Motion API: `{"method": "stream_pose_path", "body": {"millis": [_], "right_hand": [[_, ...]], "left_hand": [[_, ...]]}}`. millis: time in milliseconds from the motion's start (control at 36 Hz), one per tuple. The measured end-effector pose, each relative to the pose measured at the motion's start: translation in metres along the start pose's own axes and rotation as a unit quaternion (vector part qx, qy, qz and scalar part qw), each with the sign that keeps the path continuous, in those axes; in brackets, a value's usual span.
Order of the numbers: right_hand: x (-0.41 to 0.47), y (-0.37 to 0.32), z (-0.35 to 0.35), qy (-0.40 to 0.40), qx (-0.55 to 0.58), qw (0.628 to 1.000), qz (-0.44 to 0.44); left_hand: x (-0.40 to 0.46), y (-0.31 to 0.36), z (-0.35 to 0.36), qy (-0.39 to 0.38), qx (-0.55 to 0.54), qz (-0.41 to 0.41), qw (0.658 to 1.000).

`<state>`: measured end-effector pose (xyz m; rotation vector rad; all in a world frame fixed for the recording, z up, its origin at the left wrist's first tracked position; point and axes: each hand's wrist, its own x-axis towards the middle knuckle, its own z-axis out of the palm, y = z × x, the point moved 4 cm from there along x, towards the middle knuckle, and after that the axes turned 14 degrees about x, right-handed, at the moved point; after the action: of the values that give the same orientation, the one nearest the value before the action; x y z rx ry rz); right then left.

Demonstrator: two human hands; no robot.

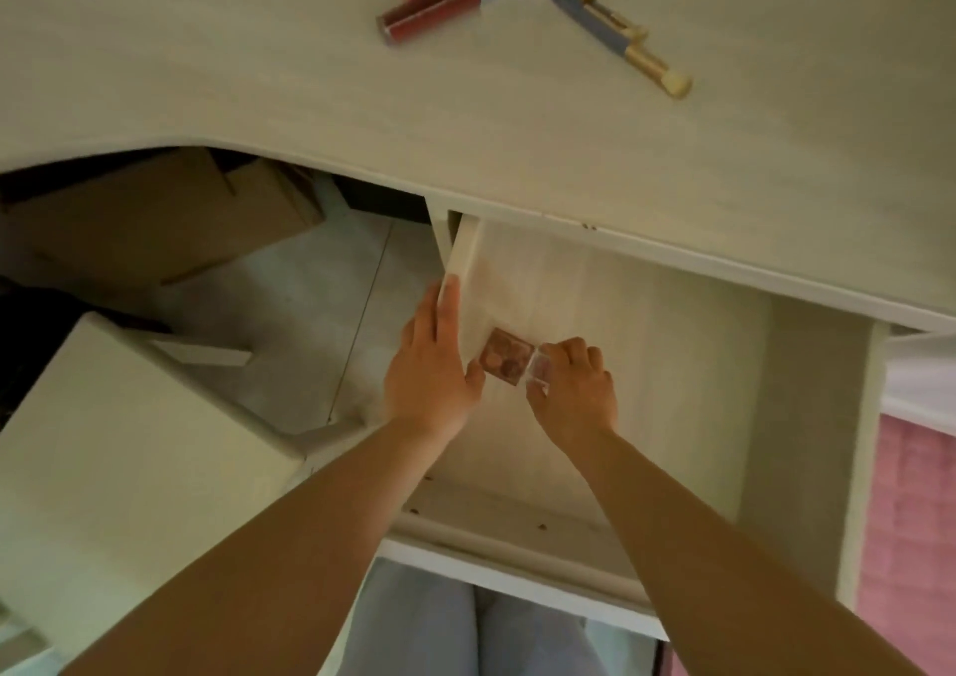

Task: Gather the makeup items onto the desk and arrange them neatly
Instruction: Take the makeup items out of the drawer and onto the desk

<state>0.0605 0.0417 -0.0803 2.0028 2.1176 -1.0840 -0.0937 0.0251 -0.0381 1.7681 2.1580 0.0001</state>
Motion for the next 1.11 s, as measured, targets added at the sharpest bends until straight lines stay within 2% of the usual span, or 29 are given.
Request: {"method": "stream_pose_path", "body": {"millis": [306,611,750,944,1028,1111], "right_hand": [[0.036,-0.008,0.036,0.004,-0.06,0.998,0.01],[0.025,0.002,0.027,0.052,0.065,0.997,-0.002],[0.017,0.025,0.029,0.035,0.105,0.994,0.014],[0.023,0.027,0.032,0.004,0.03,0.999,0.014],[0.023,0.024,0.029,-0.008,0.045,0.998,0.043],[0.019,0.025,0.024,0.02,0.103,0.989,0.103]], "left_hand": [[0.0,-0.001,0.007,0.047,0.027,-0.023,0.998],[-0.001,0.002,0.003,0.043,0.039,-0.022,0.998],[-0.001,0.002,0.002,0.04,0.036,-0.021,0.998],[0.0,0.001,0.003,0.034,0.04,-0.026,0.998],[0.0,0.001,0.003,0.032,0.038,-0.028,0.998],[0.0,0.001,0.004,0.032,0.042,-0.028,0.998]]}}
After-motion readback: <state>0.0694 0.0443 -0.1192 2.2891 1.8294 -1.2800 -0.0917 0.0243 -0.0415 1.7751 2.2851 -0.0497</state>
